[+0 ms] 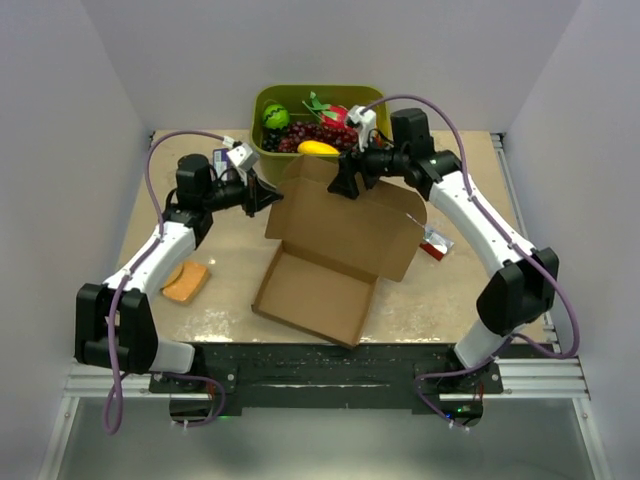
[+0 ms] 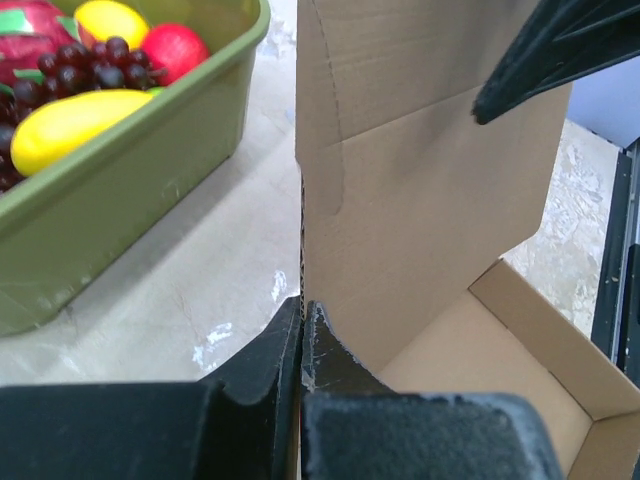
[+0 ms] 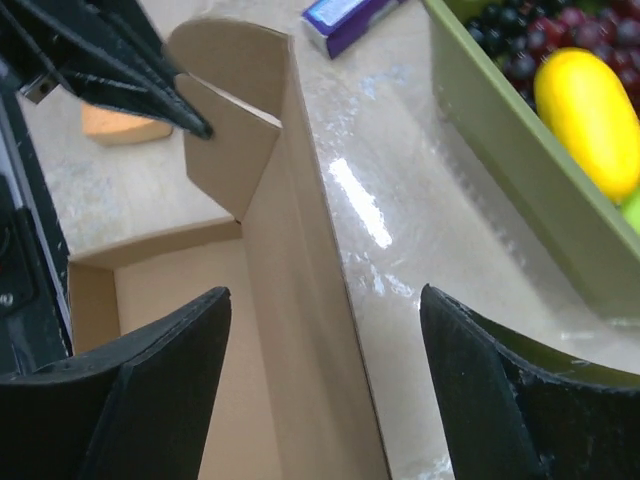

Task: Fold the paper box

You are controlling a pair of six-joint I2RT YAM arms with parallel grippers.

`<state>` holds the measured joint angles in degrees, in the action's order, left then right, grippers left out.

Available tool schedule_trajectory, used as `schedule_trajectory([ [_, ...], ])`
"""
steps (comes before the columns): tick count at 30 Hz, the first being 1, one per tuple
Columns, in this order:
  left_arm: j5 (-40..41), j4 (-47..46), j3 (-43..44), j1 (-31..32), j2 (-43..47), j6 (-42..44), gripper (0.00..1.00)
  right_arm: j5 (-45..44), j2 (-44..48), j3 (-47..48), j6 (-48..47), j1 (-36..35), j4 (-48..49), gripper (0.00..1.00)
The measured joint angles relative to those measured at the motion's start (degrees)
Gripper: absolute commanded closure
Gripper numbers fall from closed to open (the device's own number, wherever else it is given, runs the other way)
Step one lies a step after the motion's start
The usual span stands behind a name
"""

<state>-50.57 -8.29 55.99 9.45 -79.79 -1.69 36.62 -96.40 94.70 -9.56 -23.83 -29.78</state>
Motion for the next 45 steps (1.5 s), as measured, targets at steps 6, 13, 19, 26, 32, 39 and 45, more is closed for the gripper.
schedule_trajectory([
  [6, 1.5, 1.4, -0.6, 0.0, 0.1, 1.6, 1.00, -9.4, 11.3, -12.9, 10.3, 4.4, 9.8, 0.13],
  [13, 4.4, 3.7, -0.6, 0.0, 0.7, 3.3, 1.00, -31.4, 36.1, -32.9, 19.8, 6.4, 18.2, 0.11],
  [19, 6.0, 3.7, -0.6, 0.0, 1.5, 3.9, 1.00, -36.5, 48.9, -45.3, 25.0, 6.2, 19.7, 0.12],
  [26, 7.3, 3.8, -0.6, 0.0, 1.7, 4.3, 1.00, -39.9, 47.6, -49.6, 26.7, 6.2, 18.2, 0.12],
  [32, 8.1, 4.1, -0.6, 0.0, 1.7, 4.4, 1.00, -36.0, 49.1, -55.8, 28.5, 6.2, 20.5, 0.19],
  [39, 8.6, 4.2, -0.6, 0.0, 1.7, 4.4, 1.00, -32.1, 45.6, -57.9, 29.9, 6.1, 23.0, 0.52],
  [45, 9.8, 4.0, -1.3, 0.0, 2.0, 4.3, 1.00, -28.5, 45.3, -58.5, 30.5, 6.1, 26.1, 0.88],
])
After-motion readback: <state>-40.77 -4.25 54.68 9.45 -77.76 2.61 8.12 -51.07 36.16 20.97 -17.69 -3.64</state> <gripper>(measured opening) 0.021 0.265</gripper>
